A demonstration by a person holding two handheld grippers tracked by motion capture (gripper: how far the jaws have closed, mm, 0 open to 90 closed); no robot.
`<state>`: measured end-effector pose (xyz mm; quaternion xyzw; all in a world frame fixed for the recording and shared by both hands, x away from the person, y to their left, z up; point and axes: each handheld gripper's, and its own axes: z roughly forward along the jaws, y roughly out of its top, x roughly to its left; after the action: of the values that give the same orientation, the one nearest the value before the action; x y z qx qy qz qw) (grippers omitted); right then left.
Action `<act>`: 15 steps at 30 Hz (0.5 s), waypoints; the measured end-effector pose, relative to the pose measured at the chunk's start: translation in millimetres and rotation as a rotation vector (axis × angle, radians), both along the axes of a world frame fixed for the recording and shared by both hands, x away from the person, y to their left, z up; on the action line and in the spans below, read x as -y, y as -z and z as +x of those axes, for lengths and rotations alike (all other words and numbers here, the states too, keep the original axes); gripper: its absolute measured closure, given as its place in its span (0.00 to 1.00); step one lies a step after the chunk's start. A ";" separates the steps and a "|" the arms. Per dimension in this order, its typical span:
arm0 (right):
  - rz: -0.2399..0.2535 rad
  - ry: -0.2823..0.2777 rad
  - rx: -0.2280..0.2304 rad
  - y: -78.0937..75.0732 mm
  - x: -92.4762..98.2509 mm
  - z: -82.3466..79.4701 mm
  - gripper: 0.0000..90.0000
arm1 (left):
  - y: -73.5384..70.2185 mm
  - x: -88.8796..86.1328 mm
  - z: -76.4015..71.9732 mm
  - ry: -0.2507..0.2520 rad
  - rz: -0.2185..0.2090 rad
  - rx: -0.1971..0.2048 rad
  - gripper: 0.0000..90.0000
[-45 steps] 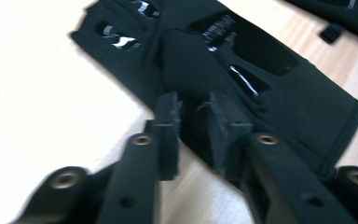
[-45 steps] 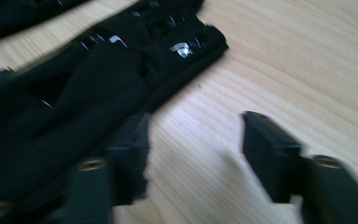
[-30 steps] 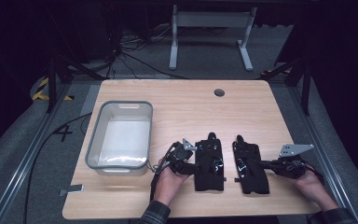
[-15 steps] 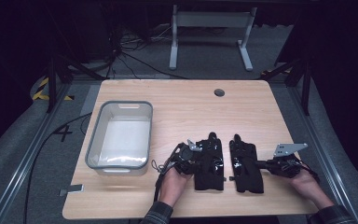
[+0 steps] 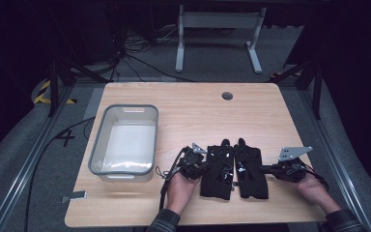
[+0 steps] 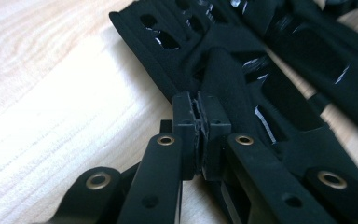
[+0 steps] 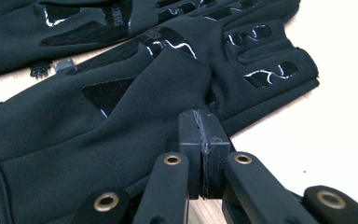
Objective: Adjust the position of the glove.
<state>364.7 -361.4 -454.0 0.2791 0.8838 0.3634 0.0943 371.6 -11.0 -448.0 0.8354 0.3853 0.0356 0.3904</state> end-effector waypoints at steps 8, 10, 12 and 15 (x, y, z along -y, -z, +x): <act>-0.004 -0.016 -0.002 -0.1 -6.4 1.2 1.00 | -7.9 -5.9 -0.1 -0.029 -0.052 0.026 0.97; -0.001 -0.016 -0.003 0.1 -7.4 1.4 1.00 | -9.8 -8.0 1.1 -0.043 -0.063 0.034 0.97; -0.002 -0.019 0.000 0.2 -8.3 1.8 1.00 | -11.1 -10.0 3.1 -0.046 -0.077 0.033 0.97; -0.003 -0.025 0.002 0.3 -10.6 2.7 1.00 | -13.4 -10.6 4.1 -0.044 -0.095 0.037 0.97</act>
<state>367.5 -350.8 -454.3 0.2676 0.8878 0.3633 0.0910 375.6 -0.4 -434.6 0.8063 0.3977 0.0411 0.4360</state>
